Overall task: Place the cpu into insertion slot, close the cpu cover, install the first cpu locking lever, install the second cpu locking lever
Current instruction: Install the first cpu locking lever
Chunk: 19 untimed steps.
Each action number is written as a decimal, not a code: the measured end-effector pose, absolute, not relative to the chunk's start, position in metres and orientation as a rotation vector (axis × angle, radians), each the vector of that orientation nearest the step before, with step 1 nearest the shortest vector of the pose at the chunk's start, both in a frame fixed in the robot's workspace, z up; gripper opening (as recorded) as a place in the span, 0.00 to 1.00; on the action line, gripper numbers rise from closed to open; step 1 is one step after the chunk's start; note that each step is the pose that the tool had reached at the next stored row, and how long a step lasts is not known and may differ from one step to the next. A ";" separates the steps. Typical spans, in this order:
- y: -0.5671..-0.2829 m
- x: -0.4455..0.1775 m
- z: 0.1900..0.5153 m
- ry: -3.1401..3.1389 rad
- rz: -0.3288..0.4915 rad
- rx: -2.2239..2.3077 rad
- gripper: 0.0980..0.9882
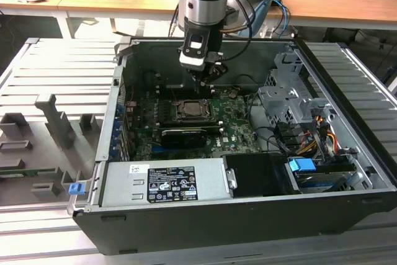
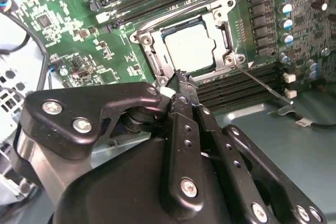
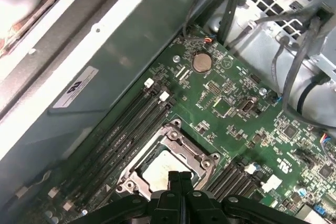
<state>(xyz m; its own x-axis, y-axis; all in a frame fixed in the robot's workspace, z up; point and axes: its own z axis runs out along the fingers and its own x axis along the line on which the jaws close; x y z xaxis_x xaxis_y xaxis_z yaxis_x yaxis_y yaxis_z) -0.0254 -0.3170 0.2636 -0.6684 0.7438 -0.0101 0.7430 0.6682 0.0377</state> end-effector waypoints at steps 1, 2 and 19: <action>-0.317 -0.025 0.264 2.856 0.048 1.248 0.01; -0.317 -0.025 0.264 2.866 0.048 1.225 0.01; -0.317 -0.025 0.264 2.958 0.051 0.991 0.01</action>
